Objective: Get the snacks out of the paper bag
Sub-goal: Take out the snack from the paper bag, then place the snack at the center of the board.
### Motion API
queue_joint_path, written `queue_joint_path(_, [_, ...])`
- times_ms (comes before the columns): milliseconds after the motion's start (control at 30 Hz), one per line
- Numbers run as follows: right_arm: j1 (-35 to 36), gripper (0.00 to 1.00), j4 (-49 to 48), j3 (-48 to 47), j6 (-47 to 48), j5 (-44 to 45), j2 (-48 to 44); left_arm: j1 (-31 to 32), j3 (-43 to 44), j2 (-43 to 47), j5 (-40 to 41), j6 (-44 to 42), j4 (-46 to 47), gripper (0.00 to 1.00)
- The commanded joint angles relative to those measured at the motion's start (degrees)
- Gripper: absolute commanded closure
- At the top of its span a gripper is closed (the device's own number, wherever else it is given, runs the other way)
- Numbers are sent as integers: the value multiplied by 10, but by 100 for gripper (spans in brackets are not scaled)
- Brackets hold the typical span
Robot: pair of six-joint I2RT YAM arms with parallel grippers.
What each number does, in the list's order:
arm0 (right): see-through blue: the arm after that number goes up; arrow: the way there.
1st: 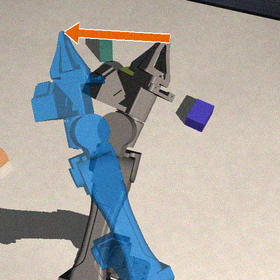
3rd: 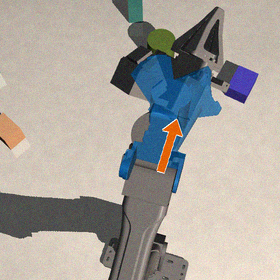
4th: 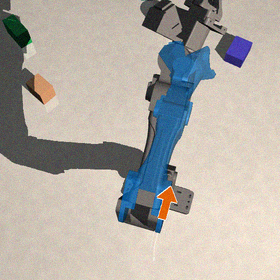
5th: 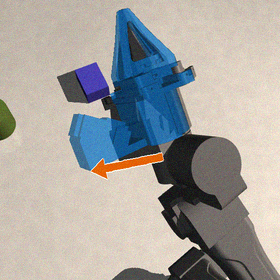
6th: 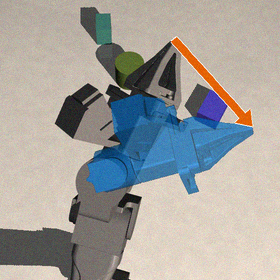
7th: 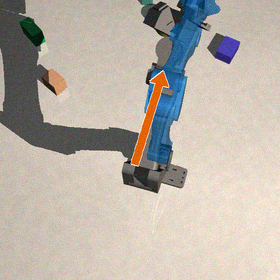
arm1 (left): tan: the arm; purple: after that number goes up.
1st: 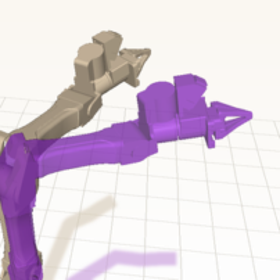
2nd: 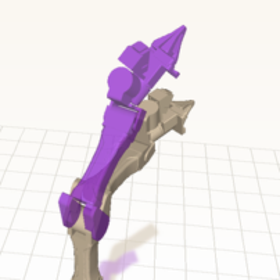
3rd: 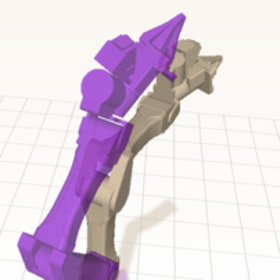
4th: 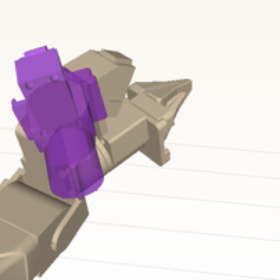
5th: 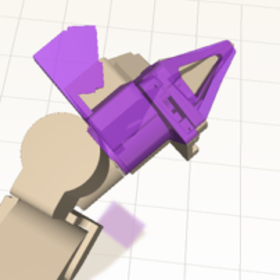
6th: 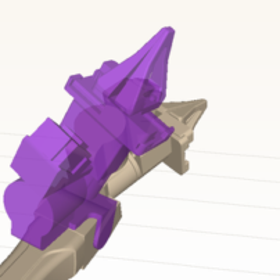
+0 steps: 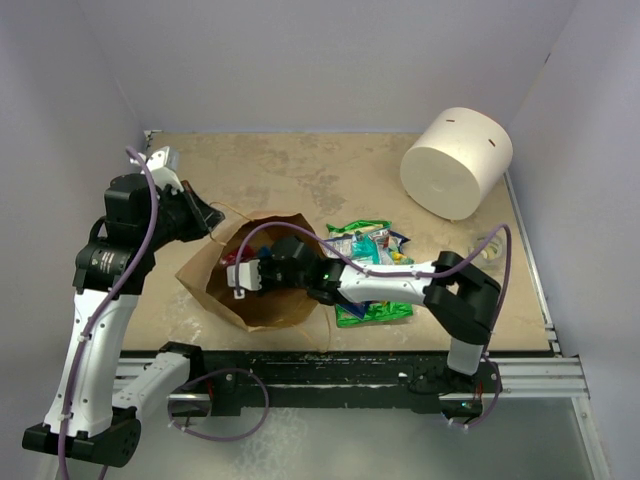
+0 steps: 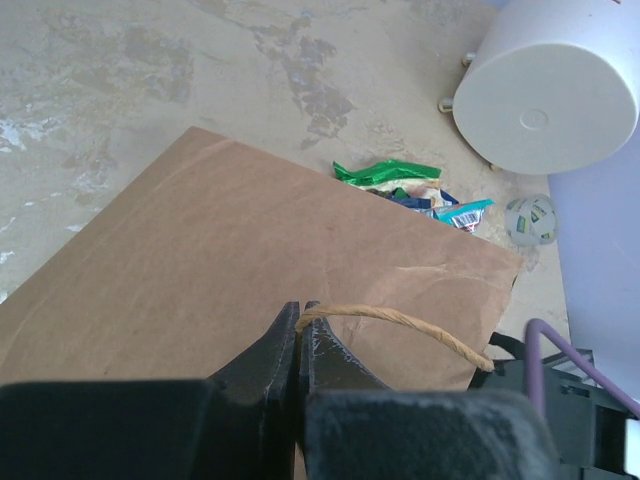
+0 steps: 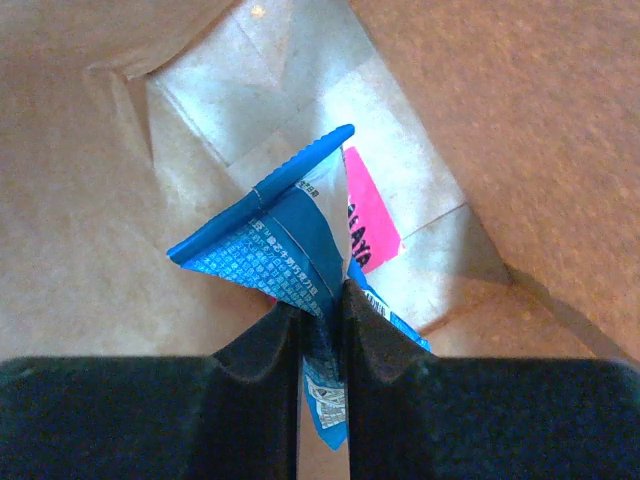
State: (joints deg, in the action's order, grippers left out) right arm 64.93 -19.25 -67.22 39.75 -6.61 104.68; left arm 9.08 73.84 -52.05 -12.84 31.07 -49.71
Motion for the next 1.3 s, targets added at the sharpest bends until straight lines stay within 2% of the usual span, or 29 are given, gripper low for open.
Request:
queue_joint_path(0, [-2, 100, 6, 22, -36, 10, -78, 1, -1, 3, -11, 12, 45, 100])
queue_joint_path(267, [-3, 100, 52, 54, -59, 4, -195, 1, 7, -14, 1, 6, 56, 100])
queue_joint_path(533, [-3, 100, 121, 67, -86, 49, -337, 0, 21, -43, 41, 21, 45, 100])
queue_joint_path(700, [-2, 100, 134, 64, -77, 134, -410, 0, 11, -42, 52, 30, 55, 100])
queue_joint_path(833, [-9, 100, 135, 41, -98, 283, -426, 1, 4, -45, 47, 36, 58, 100])
queue_joint_path(933, [-45, 100, 125, 34, -187, 384, -427, 1, 0, -45, 44, 40, 58, 100])
queue_joint_path(1033, [-102, 100, 166, 22, -352, 478, -425, 1, -2, -43, 43, 40, 57, 100])
queue_joint_path(1167, [-148, 100, 324, -9, -515, 485, -398, 1, -1, -38, 47, 37, 54, 100])
queue_joint_path(1267, [-172, 100, 415, -13, -603, 419, -384, 1, -1, -36, 48, 36, 49, 100])
